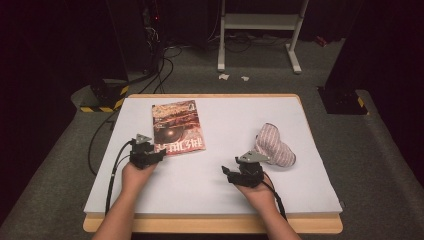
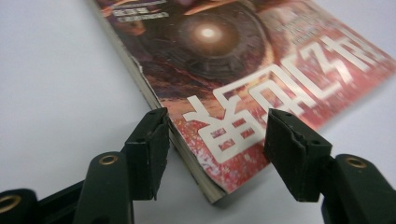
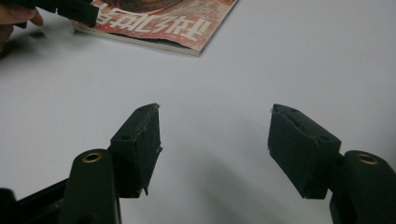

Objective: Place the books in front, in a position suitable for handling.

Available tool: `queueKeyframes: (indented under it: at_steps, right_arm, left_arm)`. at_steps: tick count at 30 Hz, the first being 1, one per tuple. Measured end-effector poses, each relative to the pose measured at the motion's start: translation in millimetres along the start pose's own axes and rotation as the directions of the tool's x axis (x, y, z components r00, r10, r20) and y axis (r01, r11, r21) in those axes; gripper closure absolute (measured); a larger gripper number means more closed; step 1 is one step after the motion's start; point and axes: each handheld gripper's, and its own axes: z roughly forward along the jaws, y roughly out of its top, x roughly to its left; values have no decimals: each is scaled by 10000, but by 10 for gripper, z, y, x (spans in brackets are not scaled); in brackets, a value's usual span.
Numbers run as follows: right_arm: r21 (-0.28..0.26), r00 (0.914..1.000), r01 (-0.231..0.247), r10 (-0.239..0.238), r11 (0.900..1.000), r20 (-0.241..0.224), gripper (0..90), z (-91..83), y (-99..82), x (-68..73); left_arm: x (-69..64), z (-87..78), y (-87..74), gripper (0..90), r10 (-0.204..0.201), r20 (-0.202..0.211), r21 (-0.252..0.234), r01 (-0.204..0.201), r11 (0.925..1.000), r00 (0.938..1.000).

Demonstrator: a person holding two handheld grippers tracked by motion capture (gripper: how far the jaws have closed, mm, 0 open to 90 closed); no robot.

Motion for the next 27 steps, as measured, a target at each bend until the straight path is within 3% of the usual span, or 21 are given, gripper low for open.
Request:
queueKeyframes:
  at_steps: [5, 10, 14, 19, 27]
  right_arm:
    - [24, 9999, -123, 123, 9999, -68, 353, 31, -4, -14]
    - [41, 10000, -74, 74, 10000, 4, 371, 162, 40, 1]
    - [251, 9998, 89, -94, 9996, 195, 390, 403, 152, 11]
    - [244, 9993, -67, 58, 9997, 382, 389, 690, 347, 4]
    - [291, 9970, -75, 52, 9995, 769, 415, 1036, 615, -9]
  left_arm:
    - [-185, -23, -66, 413, 60, 3, -140, -60, 9999, 10000]
    - [-204, -57, -83, 425, -32, 21, -360, 33, 9993, 10000]
    - [-199, -51, -89, 424, 103, -71, -333, -105, 9994, 9999]
    - [-152, -56, -109, 418, -126, 187, -441, 134, 9989, 9997]
    - [-164, -37, -124, 414, -28, 251, -381, 38, 9993, 9997]
